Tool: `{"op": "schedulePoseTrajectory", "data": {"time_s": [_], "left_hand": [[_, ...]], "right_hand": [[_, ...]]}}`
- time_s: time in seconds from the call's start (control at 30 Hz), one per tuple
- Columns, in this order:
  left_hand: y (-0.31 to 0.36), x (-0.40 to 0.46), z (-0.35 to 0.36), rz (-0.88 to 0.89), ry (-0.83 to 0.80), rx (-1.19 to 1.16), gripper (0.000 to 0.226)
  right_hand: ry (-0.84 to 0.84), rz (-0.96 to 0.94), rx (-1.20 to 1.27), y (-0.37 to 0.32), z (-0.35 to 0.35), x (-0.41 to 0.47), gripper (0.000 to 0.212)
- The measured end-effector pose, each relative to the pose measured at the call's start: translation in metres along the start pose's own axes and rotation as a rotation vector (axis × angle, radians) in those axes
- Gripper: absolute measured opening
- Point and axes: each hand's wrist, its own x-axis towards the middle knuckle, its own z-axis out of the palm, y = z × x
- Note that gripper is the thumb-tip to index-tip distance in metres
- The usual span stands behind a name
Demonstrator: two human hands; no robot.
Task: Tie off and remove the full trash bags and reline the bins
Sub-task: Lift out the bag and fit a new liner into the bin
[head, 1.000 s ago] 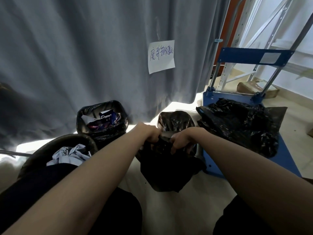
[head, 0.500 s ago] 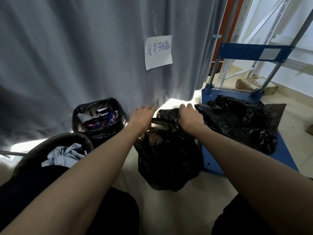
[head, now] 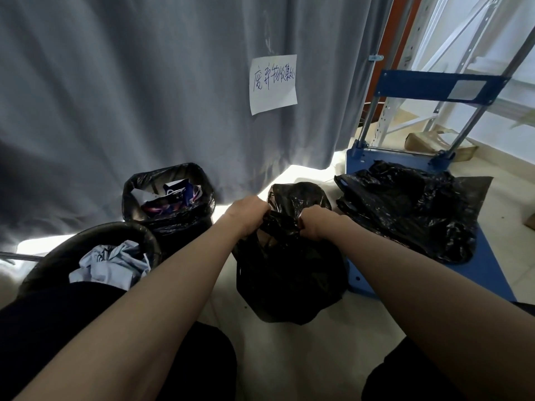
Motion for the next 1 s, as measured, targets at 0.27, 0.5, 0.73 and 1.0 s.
{"op": "schedulePoseTrajectory", "data": {"time_s": [0.27,0.5,0.73,1.0], "left_hand": [[-0.007,0.006,0.016,0.011,-0.036,-0.011,0.035],[-0.004,0.011,0.027,-0.033,-0.089,0.007,0.043],[-0.003,0.016,0.038,-0.047,-0.126,0.105,0.046],[-0.018,0.014,0.045,-0.127,-0.162,0.115,0.034]], "right_hand": [[-0.046,0.089,0.100,0.006,0.009,0.020,0.020],[0.046,0.128,0.110,0.014,0.003,0.019,0.016],[0.025,0.158,0.002,0.027,0.019,0.027,0.036],[-0.213,0.176,0.076,0.044,0.038,0.029,0.026]]}}
